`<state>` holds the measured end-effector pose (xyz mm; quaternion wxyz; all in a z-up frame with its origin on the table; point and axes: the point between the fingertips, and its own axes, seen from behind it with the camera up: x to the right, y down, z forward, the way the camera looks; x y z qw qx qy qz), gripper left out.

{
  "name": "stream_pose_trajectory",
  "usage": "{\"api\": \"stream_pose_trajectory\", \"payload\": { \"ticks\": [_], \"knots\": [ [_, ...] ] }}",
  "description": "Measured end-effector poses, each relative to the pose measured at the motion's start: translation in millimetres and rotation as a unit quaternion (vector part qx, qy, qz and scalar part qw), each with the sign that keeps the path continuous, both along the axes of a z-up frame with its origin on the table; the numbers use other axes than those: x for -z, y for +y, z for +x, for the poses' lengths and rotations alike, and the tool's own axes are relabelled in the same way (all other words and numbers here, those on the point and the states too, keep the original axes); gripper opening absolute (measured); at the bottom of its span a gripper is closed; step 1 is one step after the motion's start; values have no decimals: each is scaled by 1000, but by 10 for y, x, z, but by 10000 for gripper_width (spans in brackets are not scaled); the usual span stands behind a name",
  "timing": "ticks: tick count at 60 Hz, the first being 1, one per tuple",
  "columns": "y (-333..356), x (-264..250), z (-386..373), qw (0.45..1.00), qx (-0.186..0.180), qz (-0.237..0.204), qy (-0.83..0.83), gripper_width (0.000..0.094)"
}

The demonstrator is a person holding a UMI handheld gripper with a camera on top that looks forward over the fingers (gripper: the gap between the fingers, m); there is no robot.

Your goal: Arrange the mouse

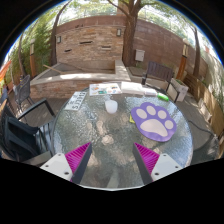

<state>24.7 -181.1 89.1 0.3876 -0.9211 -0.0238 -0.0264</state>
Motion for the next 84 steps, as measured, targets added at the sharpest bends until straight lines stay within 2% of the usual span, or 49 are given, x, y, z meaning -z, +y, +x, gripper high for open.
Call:
{"api": "stream_pose_trajectory", "payload": {
  "ticks": [9, 17, 25, 29, 37, 42, 53, 58, 61, 69, 75, 80, 84],
  "knots": [
    [1156, 296, 2, 998, -37, 55, -6, 844],
    [2006, 580, -53, 997, -47, 63, 7, 841],
    [2579, 796, -85, 997, -49, 64, 16, 809],
    [2757, 919, -123, 997, -51, 61, 18, 759],
    [2866, 1067, -147, 996, -58, 53, 32, 516],
    [2850, 1059, -147, 996, -70, 59, 22, 474],
    [2846, 1064, -213, 996, -72, 46, 35, 358],
    [2829, 849, -257, 994, -82, 61, 46, 358],
    [2808, 510, -284, 990, -83, 89, 67, 358],
    [2760, -786, -211, 970, -97, 187, 119, 360],
    [2730, -1645, 238, 955, -84, 261, 118, 360],
    [2652, -1773, 839, 954, -53, 278, 98, 357],
    [2633, -1367, 1350, 964, -19, 253, 79, 359]
  ]
}}
